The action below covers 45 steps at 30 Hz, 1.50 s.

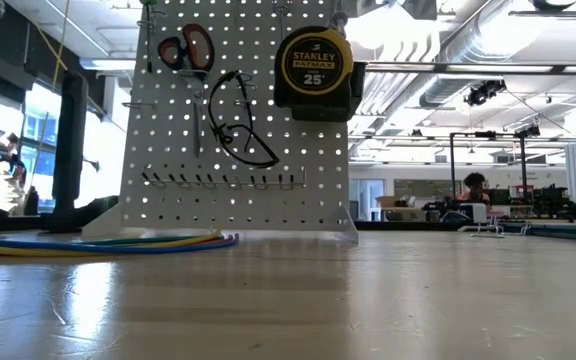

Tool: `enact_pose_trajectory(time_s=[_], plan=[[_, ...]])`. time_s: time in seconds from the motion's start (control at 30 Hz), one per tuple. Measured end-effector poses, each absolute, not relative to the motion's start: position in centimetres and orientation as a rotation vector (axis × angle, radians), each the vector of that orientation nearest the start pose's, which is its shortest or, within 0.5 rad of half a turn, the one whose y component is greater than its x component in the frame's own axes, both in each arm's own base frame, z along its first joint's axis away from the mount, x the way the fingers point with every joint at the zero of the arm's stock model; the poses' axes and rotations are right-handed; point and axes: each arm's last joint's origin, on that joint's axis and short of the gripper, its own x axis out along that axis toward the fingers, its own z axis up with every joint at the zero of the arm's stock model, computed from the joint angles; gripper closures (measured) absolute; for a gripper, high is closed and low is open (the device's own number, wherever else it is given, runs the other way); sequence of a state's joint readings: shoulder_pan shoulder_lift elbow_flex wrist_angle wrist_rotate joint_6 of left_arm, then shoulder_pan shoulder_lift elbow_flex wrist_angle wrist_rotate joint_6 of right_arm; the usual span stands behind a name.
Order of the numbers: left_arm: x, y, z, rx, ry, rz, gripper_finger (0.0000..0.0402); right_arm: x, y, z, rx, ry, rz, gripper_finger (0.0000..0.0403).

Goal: Hang tools onto peg board
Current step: Hang the plier on the peg board

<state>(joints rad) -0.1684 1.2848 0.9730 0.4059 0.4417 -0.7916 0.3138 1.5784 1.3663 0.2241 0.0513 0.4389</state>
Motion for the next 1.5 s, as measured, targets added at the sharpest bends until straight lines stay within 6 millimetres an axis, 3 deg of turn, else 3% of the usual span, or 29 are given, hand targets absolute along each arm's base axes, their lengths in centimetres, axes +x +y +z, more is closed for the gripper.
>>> enact_pose_trajectory(time_s=[0.23, 0.53, 0.63, 1.0, 1.13, 1.3, 1.5], plan=[[28.4, -6.1, 34.7, -0.747, 0.154, -0.612, 0.0386, 35.3, 11.3, 37.5, 0.405, 0.043, 0.255, 0.0267], [28.4, -6.2, 34.7, -0.741, 0.162, -0.623, 0.0387, 35.3, 11.3, 37.5, 0.340, 0.035, 0.265, 0.0385], [28.4, -6.2, 34.7, -0.746, 0.167, -0.619, 0.0378, 35.3, 11.3, 37.5, 0.340, 0.033, 0.258, 0.0386], [28.2, -4.7, 33.9, -0.827, 0.314, -0.607, 0.0246, 35.3, 11.3, 37.4, 0.340, 0.051, 0.239, 0.0386], [26.4, -3.9, 34.0, -0.802, 0.407, -0.571, 0.0237, 34.4, 11.4, 38.1, 0.352, 0.061, 0.253, 0.0386], [22.4, -2.9, 34.4, -0.720, 0.489, -0.422, 0.0235, 32.9, 11.3, 38.8, 0.340, 0.098, 0.198, 0.0386], [19.2, -2.3, 36.3, -0.588, 0.224, -0.090, 0.0235, 32.0, 10.7, 40.7, 0.309, -0.057, 0.008, 0.0386]])
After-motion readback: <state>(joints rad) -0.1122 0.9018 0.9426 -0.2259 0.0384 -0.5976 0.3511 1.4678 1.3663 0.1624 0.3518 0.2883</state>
